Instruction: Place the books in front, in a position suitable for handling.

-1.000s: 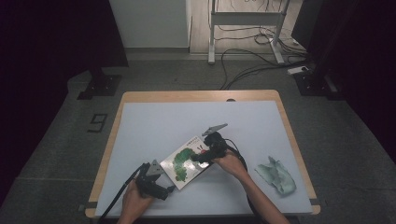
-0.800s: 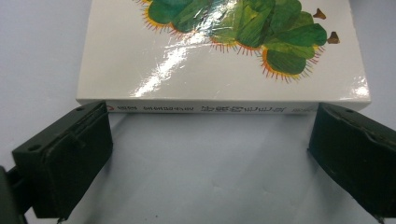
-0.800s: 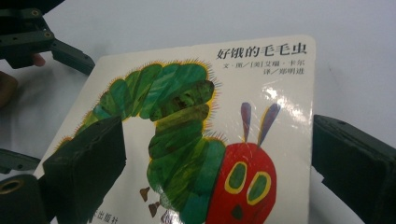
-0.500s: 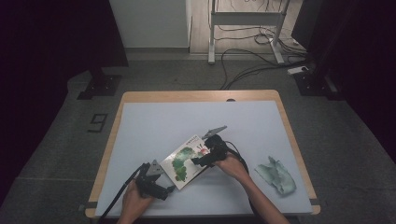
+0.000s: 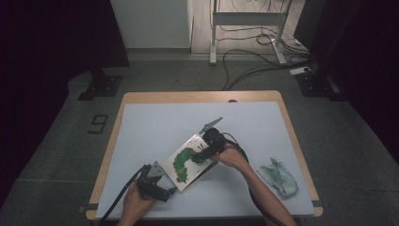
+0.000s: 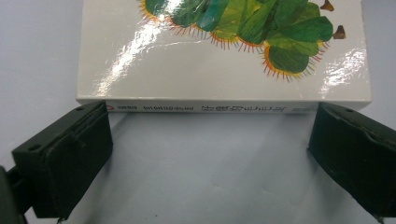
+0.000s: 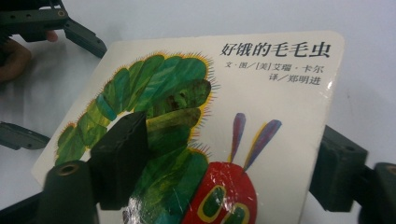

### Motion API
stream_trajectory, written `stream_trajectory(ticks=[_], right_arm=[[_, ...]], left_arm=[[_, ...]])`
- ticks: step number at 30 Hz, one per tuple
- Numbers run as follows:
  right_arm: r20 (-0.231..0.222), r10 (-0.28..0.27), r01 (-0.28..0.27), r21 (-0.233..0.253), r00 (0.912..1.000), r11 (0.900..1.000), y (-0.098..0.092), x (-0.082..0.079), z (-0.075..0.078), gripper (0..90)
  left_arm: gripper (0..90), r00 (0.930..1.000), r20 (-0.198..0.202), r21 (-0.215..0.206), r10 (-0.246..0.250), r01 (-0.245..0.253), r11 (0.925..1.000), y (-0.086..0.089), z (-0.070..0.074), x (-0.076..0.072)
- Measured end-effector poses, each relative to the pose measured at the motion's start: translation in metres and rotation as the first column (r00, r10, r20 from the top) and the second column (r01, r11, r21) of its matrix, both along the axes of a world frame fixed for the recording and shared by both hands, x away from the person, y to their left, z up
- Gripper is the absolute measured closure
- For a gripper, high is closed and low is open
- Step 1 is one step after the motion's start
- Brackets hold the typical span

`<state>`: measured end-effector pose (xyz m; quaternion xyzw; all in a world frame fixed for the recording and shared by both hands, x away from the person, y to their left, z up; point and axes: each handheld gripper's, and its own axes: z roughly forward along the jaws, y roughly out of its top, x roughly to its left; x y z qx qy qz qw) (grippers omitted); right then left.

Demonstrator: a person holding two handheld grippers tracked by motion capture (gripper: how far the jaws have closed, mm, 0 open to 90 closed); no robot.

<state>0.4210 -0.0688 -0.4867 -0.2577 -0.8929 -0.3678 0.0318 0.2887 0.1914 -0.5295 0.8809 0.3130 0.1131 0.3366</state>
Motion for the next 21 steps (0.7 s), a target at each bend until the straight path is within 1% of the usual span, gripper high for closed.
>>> stream_trajectory(ticks=[3,6,14,18,21], right_arm=[[0.001,0.006,-0.006,-0.015,1.0,1.0,0.0,0.001,0.003,26.3],[-0.002,0.014,-0.014,-0.006,0.9999,1.0,-0.004,-0.001,0.006,30.5],[0.009,0.036,-0.036,0.003,0.9993,0.999,-0.015,-0.006,0.005,33.6],[0.018,0.046,-0.046,0.023,0.9988,0.999,-0.021,-0.009,0.007,36.9],[0.025,0.046,-0.047,0.03,0.9986,0.998,-0.024,-0.012,0.007,38.2]], left_arm=[[0.0,1.0,0.0,0.0,0.0,0.0,1.0,0.0,0.0,0.0],[0.0,1.0,-0.002,-0.001,0.001,-0.001,1.0,0.0,0.0,0.0],[0.0,1.0,-0.008,-0.004,-0.001,0.001,1.0,0.001,0.001,0.0],[0.0,0.9998,-0.02,-0.021,0.0,0.0,0.9998,0.004,0.002,0.002],[0.0,0.9993,-0.035,-0.036,0.013,-0.014,0.9993,0.005,0.003,0.003]])
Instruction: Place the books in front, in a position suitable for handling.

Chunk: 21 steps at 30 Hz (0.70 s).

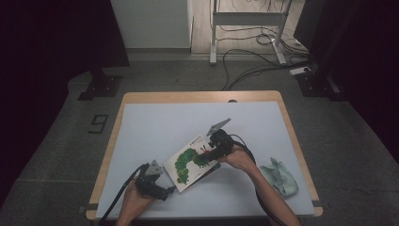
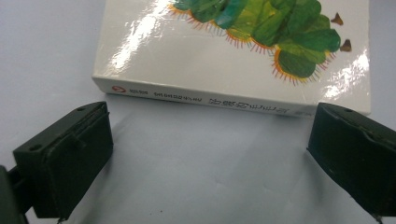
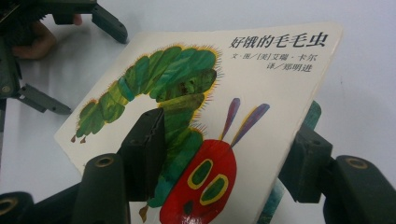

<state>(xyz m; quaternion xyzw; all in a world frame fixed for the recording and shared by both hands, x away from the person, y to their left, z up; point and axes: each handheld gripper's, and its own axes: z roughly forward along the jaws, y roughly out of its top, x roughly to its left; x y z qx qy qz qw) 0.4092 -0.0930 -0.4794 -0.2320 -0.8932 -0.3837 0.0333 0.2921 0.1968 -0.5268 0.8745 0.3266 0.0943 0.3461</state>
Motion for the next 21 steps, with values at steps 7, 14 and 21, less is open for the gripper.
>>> stream_trajectory(ticks=[7,14,21], right_arm=[[0.014,-0.003,0.003,0.014,0.9999,1.0,-0.007,-0.007,-0.001,39.7],[0.03,-0.003,0.002,0.028,0.9996,1.0,-0.014,-0.015,0.002,42.0],[0.031,0.002,-0.003,0.027,0.9995,1.0,-0.022,-0.021,0.003,43.5]], left_arm=[[0.0,0.9995,-0.024,-0.023,0.021,-0.022,0.9995,0.002,0.004,0.003],[0.0,0.9994,-0.036,-0.056,0.006,-0.008,0.9984,-0.004,0.007,0.005],[0.0,0.9988,-0.05,-0.068,0.003,-0.006,0.9977,-0.008,0.006,0.009]])
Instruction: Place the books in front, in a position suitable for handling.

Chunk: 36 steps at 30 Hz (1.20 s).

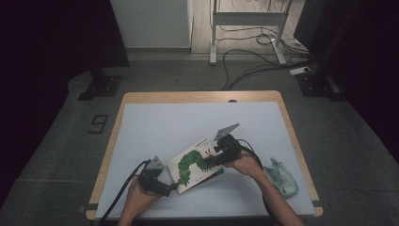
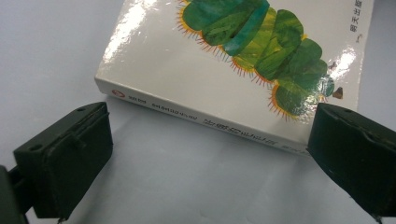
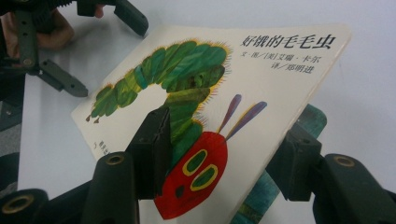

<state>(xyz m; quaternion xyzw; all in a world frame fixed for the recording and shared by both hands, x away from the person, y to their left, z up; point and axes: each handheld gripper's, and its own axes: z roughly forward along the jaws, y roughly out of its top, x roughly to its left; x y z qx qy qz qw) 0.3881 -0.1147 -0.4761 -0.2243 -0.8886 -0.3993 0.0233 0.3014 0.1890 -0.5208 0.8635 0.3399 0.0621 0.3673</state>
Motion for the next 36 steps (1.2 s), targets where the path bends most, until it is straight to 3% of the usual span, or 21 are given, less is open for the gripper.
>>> stream_trajectory(ticks=[16,32,36], right_arm=[[0.023,0.001,-0.001,-0.034,0.9997,0.999,-0.011,-0.011,-0.003,44.1],[0.04,-0.039,0.041,-0.058,0.9984,0.997,-0.018,-0.014,-0.015,40.4],[0.055,-0.068,0.072,-0.081,0.9962,0.994,-0.018,-0.014,-0.019,31.6]], left_arm=[[0.0,0.9978,-0.045,-0.056,-0.048,0.046,0.9974,-0.01,-0.004,0.001],[11.7,0.9949,-0.03,-0.079,-0.096,0.093,0.9925,-0.02,-0.003,-0.004],[14.1,0.9956,-0.013,-0.069,-0.092,0.091,0.9934,-0.021,-0.003,-0.007]])
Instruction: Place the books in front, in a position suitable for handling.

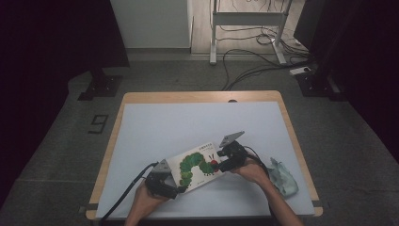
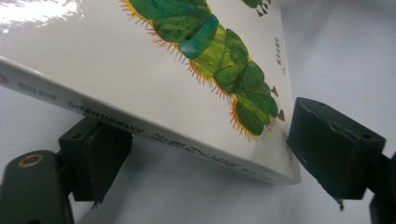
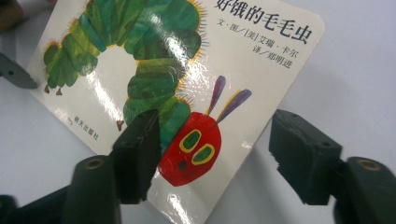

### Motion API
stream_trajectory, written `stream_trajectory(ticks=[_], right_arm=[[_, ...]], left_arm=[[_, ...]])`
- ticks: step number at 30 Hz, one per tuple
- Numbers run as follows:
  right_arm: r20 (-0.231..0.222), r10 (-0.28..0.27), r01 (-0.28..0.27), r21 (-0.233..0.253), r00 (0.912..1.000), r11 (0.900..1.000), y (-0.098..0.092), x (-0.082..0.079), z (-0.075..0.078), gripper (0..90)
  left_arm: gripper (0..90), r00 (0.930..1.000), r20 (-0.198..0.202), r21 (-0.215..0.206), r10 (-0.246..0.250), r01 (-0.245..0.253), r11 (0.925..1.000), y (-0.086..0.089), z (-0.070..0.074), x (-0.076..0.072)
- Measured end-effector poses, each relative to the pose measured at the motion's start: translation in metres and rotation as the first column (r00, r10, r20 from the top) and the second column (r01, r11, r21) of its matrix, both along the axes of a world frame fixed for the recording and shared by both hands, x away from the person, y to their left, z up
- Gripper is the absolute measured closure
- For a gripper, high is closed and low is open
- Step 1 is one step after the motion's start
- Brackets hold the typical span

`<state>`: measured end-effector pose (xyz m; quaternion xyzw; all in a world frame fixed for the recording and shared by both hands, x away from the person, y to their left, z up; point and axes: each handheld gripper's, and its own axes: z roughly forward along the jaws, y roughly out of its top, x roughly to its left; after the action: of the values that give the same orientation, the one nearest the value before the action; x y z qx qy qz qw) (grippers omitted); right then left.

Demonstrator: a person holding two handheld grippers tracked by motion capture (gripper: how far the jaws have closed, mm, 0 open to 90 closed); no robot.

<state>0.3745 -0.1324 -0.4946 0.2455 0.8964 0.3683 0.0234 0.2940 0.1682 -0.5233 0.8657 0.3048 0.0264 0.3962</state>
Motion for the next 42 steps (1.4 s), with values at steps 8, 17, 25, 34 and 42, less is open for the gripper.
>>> stream_trajectory(ticks=[8,17,25,34,42], right_arm=[[-0.015,-0.038,0.038,0.019,0.9992,0.999,0.001,0.002,-0.003,32.5],[-0.036,-0.042,0.044,0.059,0.9985,0.997,0.002,0.003,-0.002,37.0],[0.03,-0.072,0.069,0.085,0.9969,0.994,0.003,0.006,0.008,42.0],[0.076,-0.083,0.074,0.112,0.9936,0.991,0.006,0.007,0.018,42.8],[0.124,-0.079,0.065,0.119,0.9891,0.991,0.009,0.006,0.025,42.4]], left_arm=[[20.0,1.0,-0.005,-0.005,-0.002,0.002,1.0,0.0,0.001,-0.004],[37.1,0.9997,0.016,-0.038,-0.016,0.017,0.9991,0.004,0.01,-0.003],[49.2,0.9988,0.049,-0.035,0.011,-0.009,0.9994,0.008,0.018,0.002],[64.9,0.9986,0.053,-0.051,0.002,0.001,0.9987,0.012,0.028,0.007],[73.6,0.9928,0.119,0.009,0.009,-0.01,0.9999,0.013,0.037,0.009]])
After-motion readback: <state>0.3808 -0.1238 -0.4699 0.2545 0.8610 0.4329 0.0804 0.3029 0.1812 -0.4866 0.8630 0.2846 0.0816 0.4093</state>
